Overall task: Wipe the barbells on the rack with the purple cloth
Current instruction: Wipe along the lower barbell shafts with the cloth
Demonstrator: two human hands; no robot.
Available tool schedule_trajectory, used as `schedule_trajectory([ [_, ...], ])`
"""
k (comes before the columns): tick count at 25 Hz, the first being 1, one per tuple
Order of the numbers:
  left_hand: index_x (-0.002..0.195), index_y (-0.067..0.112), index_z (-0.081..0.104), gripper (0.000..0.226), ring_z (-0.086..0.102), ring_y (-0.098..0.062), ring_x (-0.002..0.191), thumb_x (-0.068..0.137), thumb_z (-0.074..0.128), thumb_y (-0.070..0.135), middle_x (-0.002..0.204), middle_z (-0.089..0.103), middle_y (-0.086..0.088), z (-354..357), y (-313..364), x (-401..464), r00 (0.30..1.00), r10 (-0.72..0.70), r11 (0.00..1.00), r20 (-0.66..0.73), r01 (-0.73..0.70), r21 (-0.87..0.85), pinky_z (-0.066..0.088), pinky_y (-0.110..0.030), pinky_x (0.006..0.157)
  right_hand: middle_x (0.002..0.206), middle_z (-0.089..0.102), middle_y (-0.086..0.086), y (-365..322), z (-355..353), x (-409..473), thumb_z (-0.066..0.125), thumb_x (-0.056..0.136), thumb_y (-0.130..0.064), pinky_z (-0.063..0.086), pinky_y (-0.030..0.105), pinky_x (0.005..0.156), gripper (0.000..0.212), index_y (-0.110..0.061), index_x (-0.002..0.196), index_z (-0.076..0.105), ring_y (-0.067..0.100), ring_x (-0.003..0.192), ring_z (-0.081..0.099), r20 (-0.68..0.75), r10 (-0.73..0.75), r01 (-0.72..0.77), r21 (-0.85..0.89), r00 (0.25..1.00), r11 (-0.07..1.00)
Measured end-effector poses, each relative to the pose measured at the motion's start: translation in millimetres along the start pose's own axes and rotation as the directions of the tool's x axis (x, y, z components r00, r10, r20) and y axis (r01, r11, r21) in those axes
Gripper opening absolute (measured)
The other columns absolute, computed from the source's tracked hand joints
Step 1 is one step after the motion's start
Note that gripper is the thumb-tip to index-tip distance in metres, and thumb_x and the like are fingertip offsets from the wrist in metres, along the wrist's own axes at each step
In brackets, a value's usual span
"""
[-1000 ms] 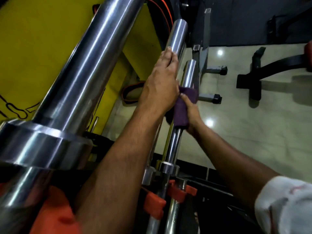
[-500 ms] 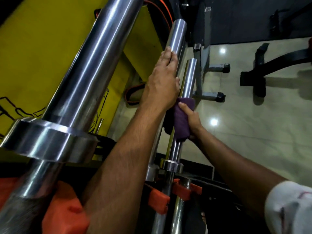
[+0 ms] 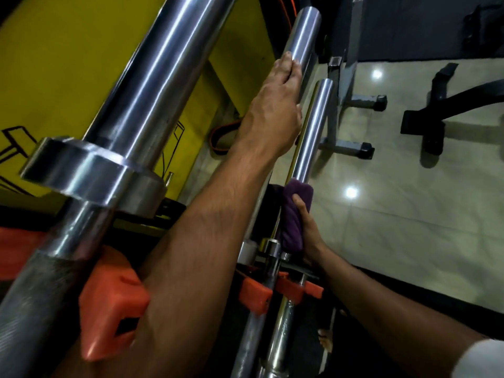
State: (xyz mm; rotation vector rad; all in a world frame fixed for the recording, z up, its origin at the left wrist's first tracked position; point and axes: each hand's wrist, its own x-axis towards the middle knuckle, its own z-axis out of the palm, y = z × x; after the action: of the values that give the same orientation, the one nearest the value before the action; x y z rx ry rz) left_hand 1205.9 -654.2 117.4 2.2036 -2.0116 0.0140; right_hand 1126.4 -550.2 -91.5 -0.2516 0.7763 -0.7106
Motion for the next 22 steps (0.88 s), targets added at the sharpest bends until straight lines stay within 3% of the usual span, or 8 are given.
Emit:
schedule_trajectory([
  [3,0.158,0.009,0.018,0.069,0.011,-0.021,0.154,0.101,0.055,0.018,0.167,0.008,-0.008,0,1,-5,1.000,0.016,1.000,0.018,-0.016,0.001,0.018,-0.029,0.121,0.089,0.070,0.010,-9,1,-13,0.082,0.074,-0.052,0.060,0.033,0.064,0.060,-0.008,0.109,0.062,0.022,0.071,0.069,0.000,-0.039,0.038,-0.157,0.999,0.987],
  [6,0.157,0.006,0.020,0.066,0.012,-0.023,0.153,0.101,0.054,0.017,0.167,0.010,-0.011,-9,3,-10,0.999,0.029,0.999,0.036,-0.030,0.035,0.022,-0.033,0.123,0.097,0.073,0.007,-29,7,-40,0.071,0.088,-0.043,0.058,0.028,0.062,0.040,-0.014,0.113,0.060,0.016,0.075,0.072,0.008,-0.088,0.080,-0.491,0.996,0.868],
  [8,0.157,0.005,0.017,0.066,0.009,-0.025,0.154,0.102,0.050,0.016,0.167,0.006,-0.013,-16,8,-15,0.997,0.024,0.995,0.072,-0.031,0.091,0.020,-0.038,0.124,0.109,0.070,0.003,-46,-1,-60,0.073,0.086,-0.048,0.058,0.033,0.079,0.046,-0.021,0.119,0.057,0.017,0.092,0.070,0.055,-0.120,0.112,-0.824,0.991,0.556],
  [10,0.158,0.005,0.013,0.067,0.006,-0.026,0.154,0.101,0.048,0.015,0.167,0.004,-0.014,-23,19,-33,0.995,0.023,0.989,0.094,-0.036,0.141,0.013,-0.041,0.126,0.112,0.069,-0.002,-66,-16,-82,0.073,0.088,-0.043,0.053,0.034,0.087,0.042,-0.025,0.122,0.058,0.017,0.098,0.065,0.121,-0.143,0.154,-0.956,0.982,0.248],
  [15,0.153,0.009,0.036,0.062,0.028,-0.023,0.149,0.092,0.052,0.008,0.159,0.034,-0.010,-26,66,-193,0.988,0.121,0.983,-0.093,-0.133,-0.130,0.023,-0.044,0.123,0.120,0.060,-0.008,-87,-41,-128,0.070,0.090,-0.024,0.050,0.030,0.088,0.048,-0.028,0.134,0.052,0.012,0.107,0.061,0.444,-0.267,0.476,-0.877,0.855,0.068],
  [18,0.146,0.008,0.048,0.060,0.037,-0.022,0.145,0.086,0.055,0.003,0.153,0.045,-0.009,-2,66,-290,0.972,0.180,0.959,-0.149,-0.207,-0.192,0.029,-0.040,0.121,0.153,0.044,0.003,-69,-36,-112,0.070,0.087,-0.025,0.036,0.042,0.116,0.070,-0.024,0.150,0.039,0.021,0.141,0.042,0.720,-0.158,0.665,-0.689,0.676,-0.289],
  [20,0.144,0.010,0.052,0.057,0.038,-0.020,0.145,0.087,0.055,0.003,0.154,0.044,-0.006,35,51,-338,0.991,0.087,0.978,-0.105,-0.105,-0.180,0.033,-0.041,0.118,0.151,0.047,0.009,-49,-21,-97,0.067,0.088,-0.032,0.023,0.042,0.123,0.066,-0.013,0.147,0.044,0.026,0.142,0.041,0.840,-0.017,0.733,-0.483,0.542,-0.479],
  [22,0.149,0.016,0.045,0.050,0.038,-0.018,0.144,0.099,0.043,0.022,0.160,0.031,0.005,69,26,-374,0.986,-0.159,0.969,-0.046,0.147,-0.197,0.042,-0.040,0.112,0.127,0.063,0.012,-41,8,-85,0.057,0.088,-0.049,0.036,0.046,0.114,0.058,-0.010,0.131,0.058,0.031,0.120,0.057,0.802,0.144,0.719,-0.420,0.579,-0.554],
])
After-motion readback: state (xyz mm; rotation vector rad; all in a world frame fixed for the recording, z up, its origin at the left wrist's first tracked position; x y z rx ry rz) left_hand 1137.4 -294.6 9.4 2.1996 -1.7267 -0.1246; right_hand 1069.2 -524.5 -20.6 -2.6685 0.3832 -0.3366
